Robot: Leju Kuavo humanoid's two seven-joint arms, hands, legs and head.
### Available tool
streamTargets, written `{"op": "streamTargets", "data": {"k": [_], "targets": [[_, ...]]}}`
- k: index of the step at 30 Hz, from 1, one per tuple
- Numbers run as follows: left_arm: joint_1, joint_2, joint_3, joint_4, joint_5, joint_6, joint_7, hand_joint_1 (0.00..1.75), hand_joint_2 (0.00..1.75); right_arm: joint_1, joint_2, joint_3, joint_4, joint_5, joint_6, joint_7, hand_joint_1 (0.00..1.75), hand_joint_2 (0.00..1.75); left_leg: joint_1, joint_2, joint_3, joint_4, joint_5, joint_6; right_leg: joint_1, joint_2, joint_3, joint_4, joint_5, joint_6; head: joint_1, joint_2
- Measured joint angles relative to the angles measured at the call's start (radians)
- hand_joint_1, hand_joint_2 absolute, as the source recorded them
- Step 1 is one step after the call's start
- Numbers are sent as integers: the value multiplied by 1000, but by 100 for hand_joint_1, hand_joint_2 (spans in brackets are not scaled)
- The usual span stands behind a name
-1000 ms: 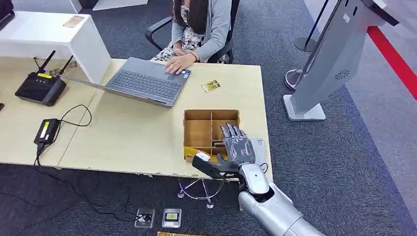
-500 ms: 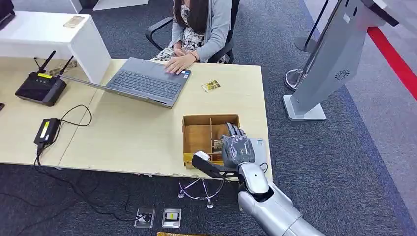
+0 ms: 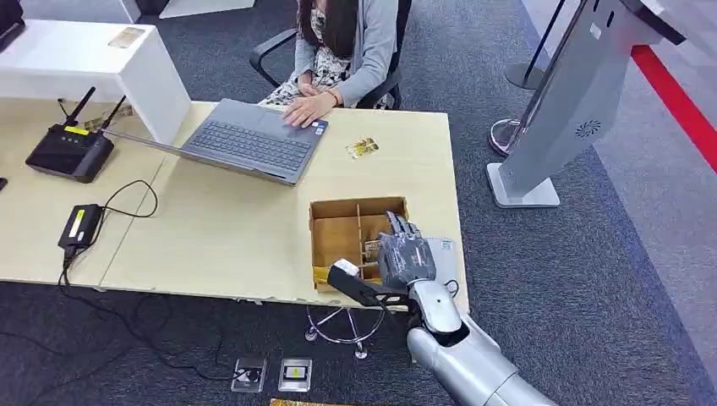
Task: Pass the card to the sensor for recognition and then transmit it.
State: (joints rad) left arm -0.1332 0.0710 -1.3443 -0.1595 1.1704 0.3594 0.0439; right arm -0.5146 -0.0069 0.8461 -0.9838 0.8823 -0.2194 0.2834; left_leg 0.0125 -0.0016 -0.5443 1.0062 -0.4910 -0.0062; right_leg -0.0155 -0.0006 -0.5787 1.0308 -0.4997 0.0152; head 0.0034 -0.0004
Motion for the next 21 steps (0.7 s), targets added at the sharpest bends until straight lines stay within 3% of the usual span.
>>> {"op": "streamTargets", "data": {"k": [21], "targets": [[0,0,-3,0,-22,-15,-2,0,0,-119,-8,-34,-145,18,-118,-5,175,175,0,0,0,0,0,0,0,0,0,0,0,0,0,0]]}}
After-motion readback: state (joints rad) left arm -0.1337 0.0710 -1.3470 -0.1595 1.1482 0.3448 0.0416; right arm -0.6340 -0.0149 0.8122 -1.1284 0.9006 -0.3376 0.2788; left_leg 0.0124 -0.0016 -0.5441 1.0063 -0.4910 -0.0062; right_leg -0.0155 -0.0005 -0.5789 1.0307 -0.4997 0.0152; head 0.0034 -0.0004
